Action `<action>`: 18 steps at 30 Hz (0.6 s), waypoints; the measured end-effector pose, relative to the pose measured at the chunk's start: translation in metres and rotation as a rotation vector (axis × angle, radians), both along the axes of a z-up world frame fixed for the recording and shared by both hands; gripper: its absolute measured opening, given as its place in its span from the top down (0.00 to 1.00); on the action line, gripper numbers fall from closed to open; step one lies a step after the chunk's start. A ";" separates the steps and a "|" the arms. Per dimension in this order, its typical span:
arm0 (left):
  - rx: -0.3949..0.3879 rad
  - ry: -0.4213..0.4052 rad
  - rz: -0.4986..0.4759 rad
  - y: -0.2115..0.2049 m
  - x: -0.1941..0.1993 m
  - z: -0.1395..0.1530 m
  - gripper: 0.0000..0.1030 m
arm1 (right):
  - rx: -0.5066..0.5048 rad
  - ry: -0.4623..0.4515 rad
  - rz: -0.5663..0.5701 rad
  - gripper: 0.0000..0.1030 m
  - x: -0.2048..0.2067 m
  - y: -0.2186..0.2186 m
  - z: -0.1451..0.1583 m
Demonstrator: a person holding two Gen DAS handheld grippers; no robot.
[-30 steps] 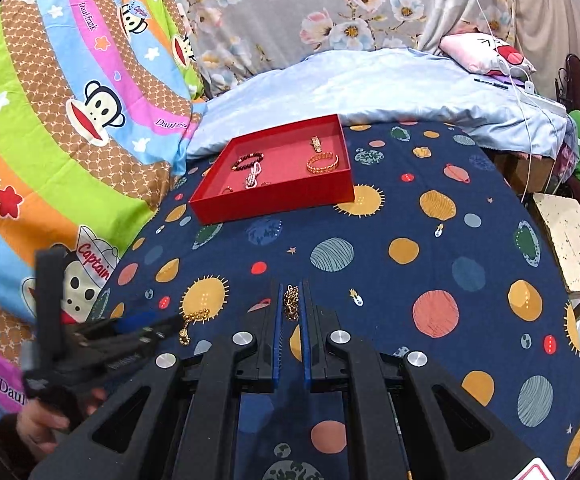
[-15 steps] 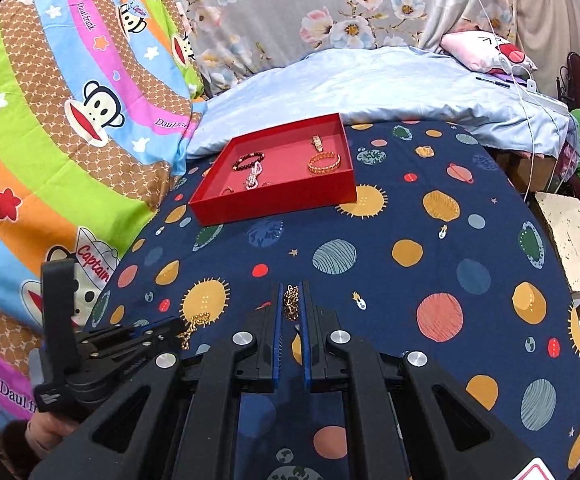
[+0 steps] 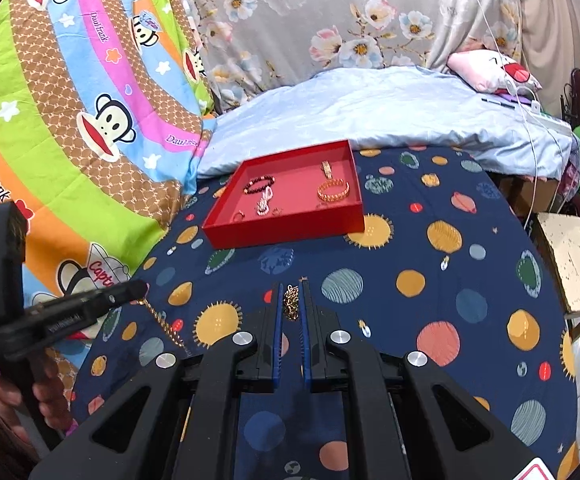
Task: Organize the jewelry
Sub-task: 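Carry both gold chains up and over the red tray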
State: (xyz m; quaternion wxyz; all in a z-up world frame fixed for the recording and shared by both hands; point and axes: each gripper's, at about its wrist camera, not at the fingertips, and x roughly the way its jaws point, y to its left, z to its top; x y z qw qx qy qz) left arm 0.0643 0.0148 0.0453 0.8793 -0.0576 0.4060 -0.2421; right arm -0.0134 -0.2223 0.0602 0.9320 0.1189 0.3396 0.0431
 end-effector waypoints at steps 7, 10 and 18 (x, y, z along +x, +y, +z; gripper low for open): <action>-0.017 -0.080 -0.013 -0.002 0.018 0.040 1.00 | -0.008 -0.065 0.031 0.94 0.020 0.000 0.028; -0.031 -0.110 -0.020 -0.004 0.031 0.054 1.00 | -0.018 -0.084 0.044 0.93 0.035 0.000 0.036; -0.031 -0.184 -0.017 -0.018 0.076 0.086 1.00 | -0.002 -0.103 0.077 0.93 0.098 -0.011 0.055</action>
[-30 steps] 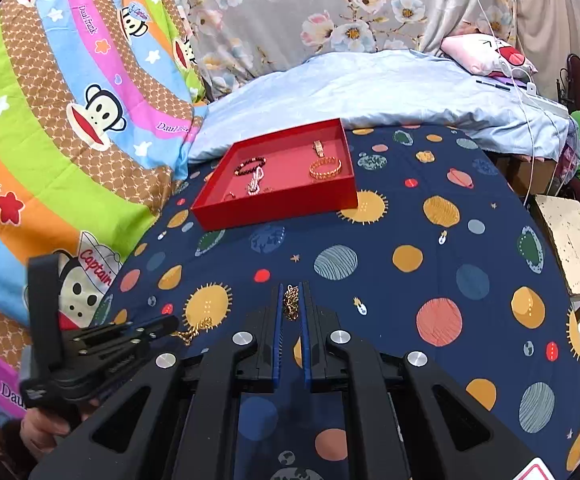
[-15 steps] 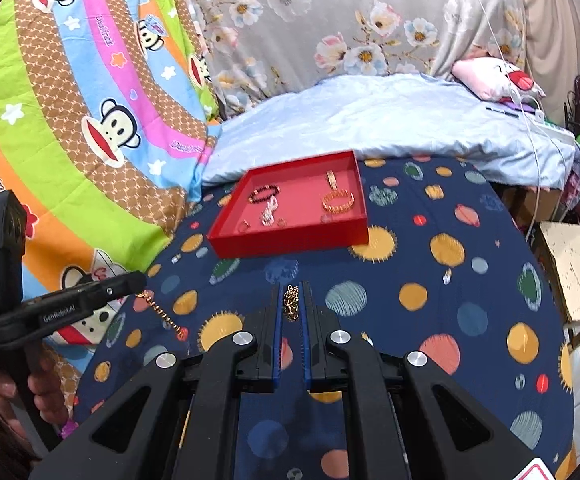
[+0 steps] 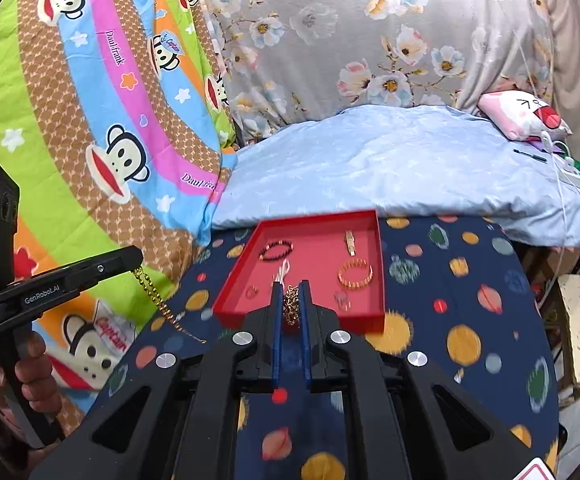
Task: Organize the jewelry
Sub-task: 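Carry both gold chains up and over the red tray, then open both tools to drop the chains into the tray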
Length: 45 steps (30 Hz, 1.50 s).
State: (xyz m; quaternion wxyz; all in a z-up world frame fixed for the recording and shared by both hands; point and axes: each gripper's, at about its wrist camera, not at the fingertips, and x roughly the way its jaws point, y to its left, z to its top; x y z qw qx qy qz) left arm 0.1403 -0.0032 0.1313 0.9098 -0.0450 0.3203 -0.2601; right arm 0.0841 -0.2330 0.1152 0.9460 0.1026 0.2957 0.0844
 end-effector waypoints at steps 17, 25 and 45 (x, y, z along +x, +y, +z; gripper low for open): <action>0.027 0.009 0.018 -0.048 0.132 0.000 1.00 | 0.051 0.114 0.054 0.93 0.154 -0.014 -0.019; 0.070 0.055 0.027 -0.068 0.188 -0.034 1.00 | 0.046 0.193 0.069 0.93 0.206 -0.014 -0.052; 0.125 0.118 0.060 -0.087 0.250 -0.075 0.99 | -0.002 0.273 0.083 0.92 0.263 -0.005 -0.103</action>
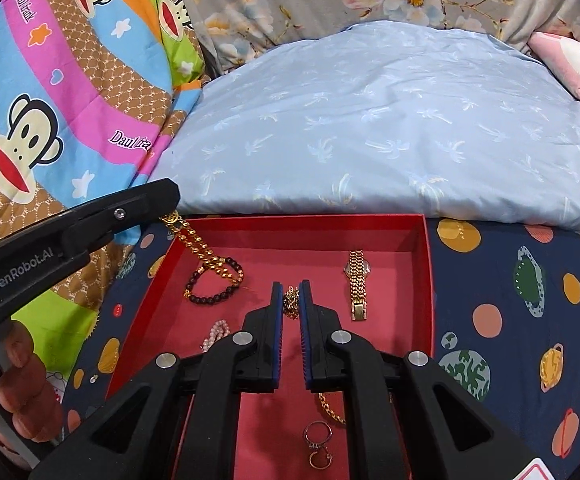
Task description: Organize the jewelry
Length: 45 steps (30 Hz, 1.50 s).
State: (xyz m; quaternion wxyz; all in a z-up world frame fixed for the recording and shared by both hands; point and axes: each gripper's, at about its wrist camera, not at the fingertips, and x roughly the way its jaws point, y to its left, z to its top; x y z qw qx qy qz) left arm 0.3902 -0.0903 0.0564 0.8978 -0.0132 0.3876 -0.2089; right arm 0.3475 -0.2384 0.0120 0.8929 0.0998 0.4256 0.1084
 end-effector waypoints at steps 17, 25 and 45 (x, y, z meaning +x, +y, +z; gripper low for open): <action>0.085 -0.121 0.105 0.016 -0.020 0.023 0.60 | -0.034 -0.083 -0.051 0.62 -0.024 -0.011 0.023; 0.194 -0.163 0.124 0.020 -0.066 0.027 0.60 | -0.089 -0.101 -0.086 0.52 -0.070 -0.006 0.035; 0.199 -0.081 0.143 0.039 -0.187 0.011 0.60 | -0.109 -0.136 -0.206 0.34 -0.222 0.025 0.057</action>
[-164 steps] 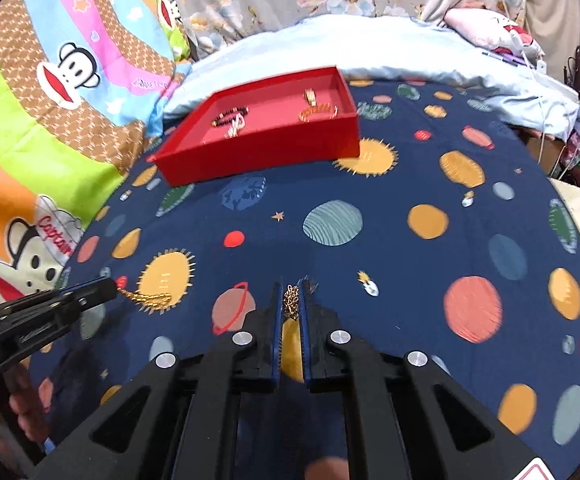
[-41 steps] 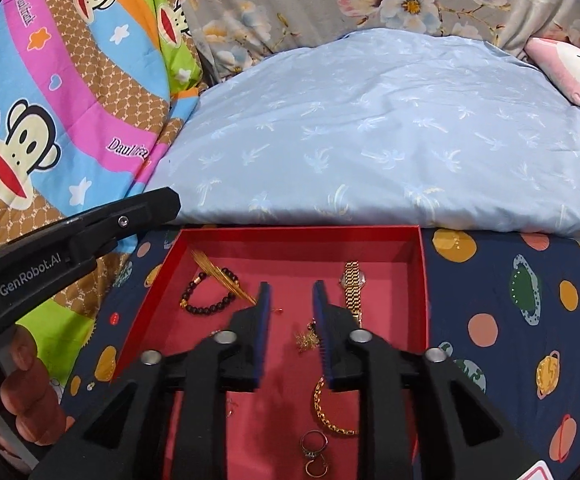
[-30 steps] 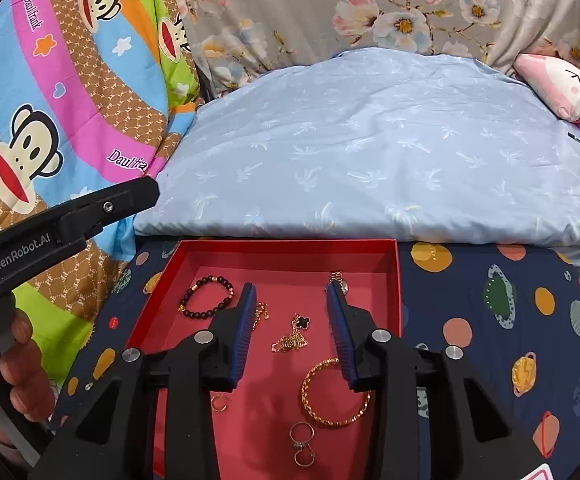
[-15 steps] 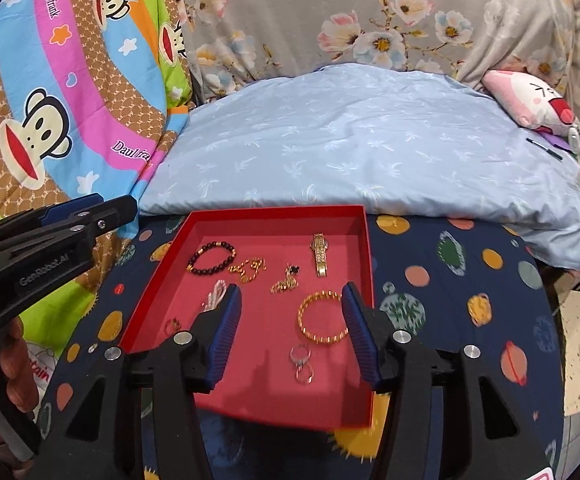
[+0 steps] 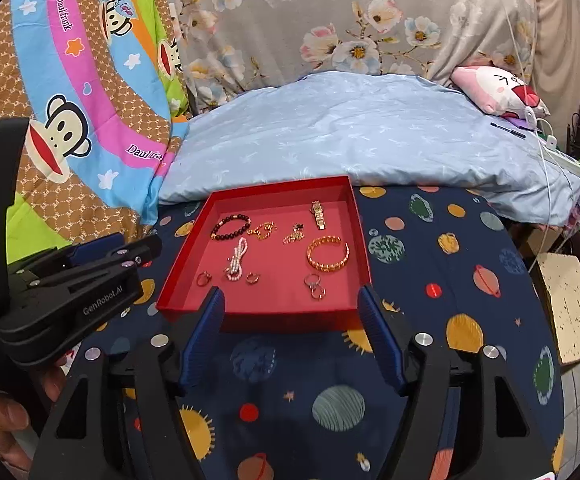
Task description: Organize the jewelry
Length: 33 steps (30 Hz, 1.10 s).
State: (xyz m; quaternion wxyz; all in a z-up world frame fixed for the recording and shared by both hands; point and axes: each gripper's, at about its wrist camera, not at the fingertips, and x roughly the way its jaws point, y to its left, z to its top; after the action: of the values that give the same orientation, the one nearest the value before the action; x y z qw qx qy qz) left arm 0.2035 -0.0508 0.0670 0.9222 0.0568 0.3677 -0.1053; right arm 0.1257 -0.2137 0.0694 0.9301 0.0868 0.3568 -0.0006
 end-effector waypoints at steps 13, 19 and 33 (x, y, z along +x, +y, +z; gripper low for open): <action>-0.024 0.059 0.004 0.004 -0.044 -0.022 0.54 | -0.015 0.010 -0.064 0.28 -0.047 0.011 -0.012; -0.014 0.046 0.032 0.007 -0.062 -0.031 0.43 | -0.040 0.005 -0.104 0.23 -0.062 0.013 -0.017; 0.035 0.016 0.113 0.017 -0.087 -0.049 0.17 | -0.087 0.027 -0.145 0.21 -0.076 0.018 -0.034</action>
State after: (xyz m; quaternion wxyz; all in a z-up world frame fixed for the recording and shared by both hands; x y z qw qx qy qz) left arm 0.1169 -0.0341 0.0181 0.9225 0.0514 0.3797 -0.0472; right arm 0.0502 -0.1955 0.0351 0.9257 0.0719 0.3616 -0.0844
